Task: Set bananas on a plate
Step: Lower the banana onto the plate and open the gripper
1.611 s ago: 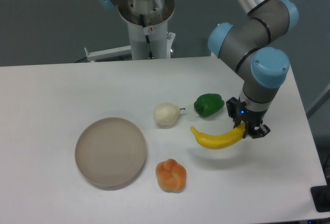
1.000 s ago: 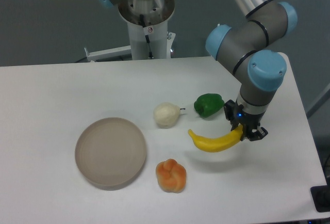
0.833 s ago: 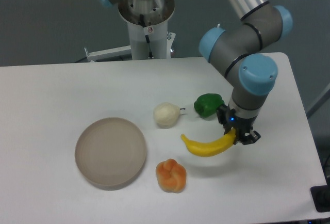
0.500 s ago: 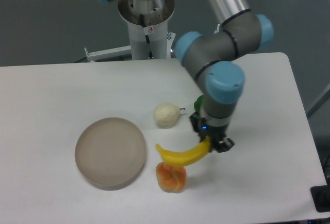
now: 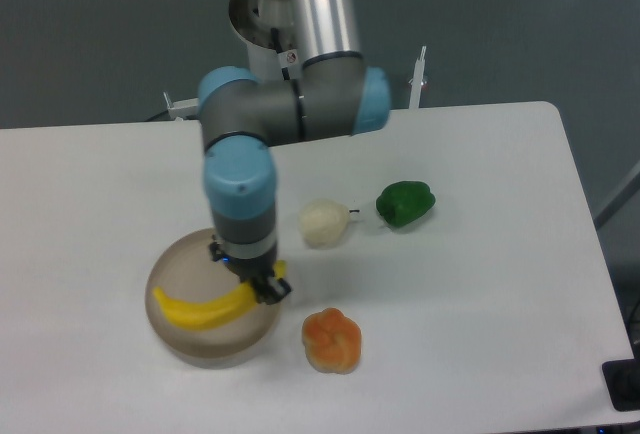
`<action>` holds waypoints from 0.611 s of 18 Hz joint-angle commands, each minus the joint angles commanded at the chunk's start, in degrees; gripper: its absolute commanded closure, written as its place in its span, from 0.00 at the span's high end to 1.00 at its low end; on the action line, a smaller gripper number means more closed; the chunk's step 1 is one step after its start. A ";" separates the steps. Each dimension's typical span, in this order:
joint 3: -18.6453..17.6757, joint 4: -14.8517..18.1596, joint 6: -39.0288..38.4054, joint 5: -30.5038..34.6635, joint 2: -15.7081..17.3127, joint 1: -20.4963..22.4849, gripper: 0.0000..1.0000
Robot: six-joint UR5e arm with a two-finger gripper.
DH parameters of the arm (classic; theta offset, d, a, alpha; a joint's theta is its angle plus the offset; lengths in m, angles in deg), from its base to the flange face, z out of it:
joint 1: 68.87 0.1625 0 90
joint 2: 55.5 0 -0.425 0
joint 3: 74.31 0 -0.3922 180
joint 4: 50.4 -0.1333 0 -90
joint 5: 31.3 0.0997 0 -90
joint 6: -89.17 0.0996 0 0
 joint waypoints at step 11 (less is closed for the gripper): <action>-2.39 -0.81 0.26 0.18 -1.32 -0.18 0.34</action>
